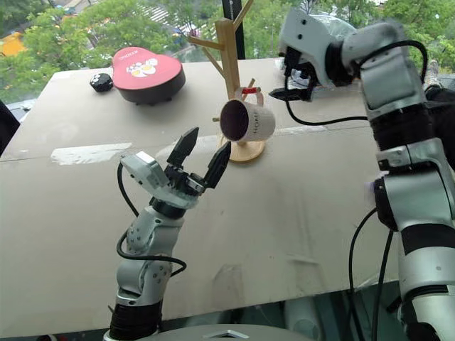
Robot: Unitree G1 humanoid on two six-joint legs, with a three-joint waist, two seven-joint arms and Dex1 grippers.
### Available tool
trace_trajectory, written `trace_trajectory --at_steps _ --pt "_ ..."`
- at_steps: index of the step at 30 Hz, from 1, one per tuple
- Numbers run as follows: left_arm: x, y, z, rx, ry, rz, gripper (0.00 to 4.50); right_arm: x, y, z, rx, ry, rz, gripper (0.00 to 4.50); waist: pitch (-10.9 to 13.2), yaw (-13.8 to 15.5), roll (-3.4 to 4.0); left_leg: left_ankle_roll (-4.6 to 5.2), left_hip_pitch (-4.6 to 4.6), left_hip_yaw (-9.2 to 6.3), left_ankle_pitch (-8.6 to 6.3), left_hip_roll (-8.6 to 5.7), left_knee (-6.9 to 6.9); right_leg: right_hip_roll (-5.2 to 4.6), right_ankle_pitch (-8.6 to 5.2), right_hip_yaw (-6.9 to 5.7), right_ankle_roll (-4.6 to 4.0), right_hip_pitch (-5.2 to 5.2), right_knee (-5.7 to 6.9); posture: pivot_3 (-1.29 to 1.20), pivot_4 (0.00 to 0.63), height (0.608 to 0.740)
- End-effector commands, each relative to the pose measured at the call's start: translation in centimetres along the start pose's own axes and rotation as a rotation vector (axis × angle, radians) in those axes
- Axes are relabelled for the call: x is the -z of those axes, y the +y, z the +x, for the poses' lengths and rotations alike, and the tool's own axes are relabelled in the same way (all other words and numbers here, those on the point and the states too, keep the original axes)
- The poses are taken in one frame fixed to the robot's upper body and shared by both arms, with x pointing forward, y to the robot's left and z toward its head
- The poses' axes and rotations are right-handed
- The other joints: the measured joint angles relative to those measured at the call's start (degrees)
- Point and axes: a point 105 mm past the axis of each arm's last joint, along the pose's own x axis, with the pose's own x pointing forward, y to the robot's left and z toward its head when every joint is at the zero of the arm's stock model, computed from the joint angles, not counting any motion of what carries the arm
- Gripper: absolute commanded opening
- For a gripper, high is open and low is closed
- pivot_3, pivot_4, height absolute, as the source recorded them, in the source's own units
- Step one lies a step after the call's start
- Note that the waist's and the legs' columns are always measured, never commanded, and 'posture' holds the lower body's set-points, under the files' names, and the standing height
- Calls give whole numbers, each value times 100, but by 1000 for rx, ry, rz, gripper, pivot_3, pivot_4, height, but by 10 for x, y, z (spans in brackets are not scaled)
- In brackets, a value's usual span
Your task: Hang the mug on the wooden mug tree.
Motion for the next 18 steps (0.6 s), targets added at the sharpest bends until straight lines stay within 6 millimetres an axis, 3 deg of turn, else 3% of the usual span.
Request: trace_trajectory --at_steps 1,4,6,10,13,18 --pt "17 1 -12 25 127 31 4500 15 23 -24 -51 -49 119 4448 1 16 2 1 0 0 0 0 -2 0 0 1 0 -1 0 0 150 740" --pt "42 9 -38 26 299 37 4500 49 67 -37 -132 -94 272 4448 -2 16 1 1 -1 3 -1 1 -9 0 0 7 0 -9 4 0 150 740" --pt "51 11 -50 32 371 50 4500 61 86 -42 -144 -110 311 4448 3 -3 11 1 -1 3 -1 7 -8 5 -1 7 -1 -9 3 0 150 740" --pt "67 3 -88 83 561 -5 4500 99 156 -29 -65 -258 520 4448 -23 11 -18 3 4 15 -2 7 -13 4 0 22 1 -14 15 0 150 740" --pt "72 2 -113 76 636 41 4500 113 210 -16 87 -347 659 4448 -19 8 39 3 24 15 -4 11 -20 8 0 16 2 6 8 0 150 740" --pt "74 1 -122 49 647 50 4500 123 234 -12 184 -342 613 4448 -41 -14 51 10 64 45 -7 1 -14 9 9 46 20 36 11 0 150 740"
